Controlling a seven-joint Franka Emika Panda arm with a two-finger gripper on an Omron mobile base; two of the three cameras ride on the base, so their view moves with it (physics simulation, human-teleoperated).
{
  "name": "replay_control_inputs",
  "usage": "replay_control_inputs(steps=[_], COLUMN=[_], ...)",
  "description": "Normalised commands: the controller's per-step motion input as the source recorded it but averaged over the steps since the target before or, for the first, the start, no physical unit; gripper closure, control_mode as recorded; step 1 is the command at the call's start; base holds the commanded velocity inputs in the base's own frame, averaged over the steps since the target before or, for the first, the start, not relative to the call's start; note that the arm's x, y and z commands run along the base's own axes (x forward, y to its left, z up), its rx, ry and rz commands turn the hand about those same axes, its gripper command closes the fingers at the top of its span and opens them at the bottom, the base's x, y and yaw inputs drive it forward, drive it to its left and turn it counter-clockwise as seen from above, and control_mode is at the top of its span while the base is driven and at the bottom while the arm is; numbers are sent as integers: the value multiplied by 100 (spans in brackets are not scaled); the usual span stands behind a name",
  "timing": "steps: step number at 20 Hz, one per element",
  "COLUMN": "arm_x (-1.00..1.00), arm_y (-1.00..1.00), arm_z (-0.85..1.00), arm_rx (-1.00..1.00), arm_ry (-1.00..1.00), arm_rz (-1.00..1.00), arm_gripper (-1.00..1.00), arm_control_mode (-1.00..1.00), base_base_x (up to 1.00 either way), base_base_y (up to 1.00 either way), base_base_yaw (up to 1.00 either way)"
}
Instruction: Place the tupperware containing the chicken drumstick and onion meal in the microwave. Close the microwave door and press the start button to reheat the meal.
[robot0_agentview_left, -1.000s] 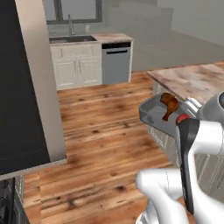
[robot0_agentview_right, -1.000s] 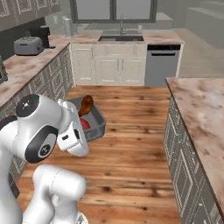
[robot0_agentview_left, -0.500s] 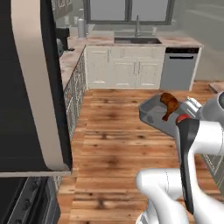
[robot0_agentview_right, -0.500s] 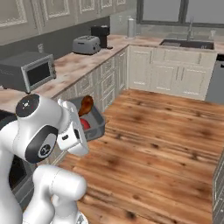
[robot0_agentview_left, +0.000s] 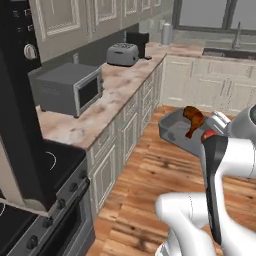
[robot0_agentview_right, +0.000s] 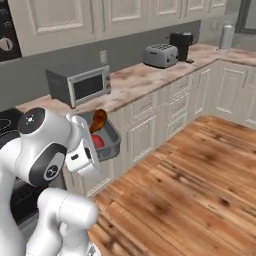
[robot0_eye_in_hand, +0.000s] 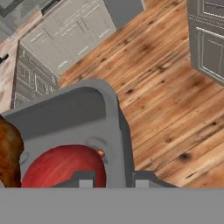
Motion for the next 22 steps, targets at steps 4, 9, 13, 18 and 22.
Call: replay_control_inputs(steps=[4,9,13,18,22], arm_x=[0,0,0,0,0], arm_y=[0,0,0,0,0], arm_z=[0,0,0,0,0], arm_rx=[0,0,0,0,0], arm_ry=[0,0,0,0,0], arm_rz=[0,0,0,0,0], arm_gripper=[100,100,100,100,100], arm_control_mode=[100,100,100,100,100], base_base_x=[30,27,35,45,38], base_base_y=[0,0,0,-3,-18], base_base_yaw=[60,61,62,61,55])
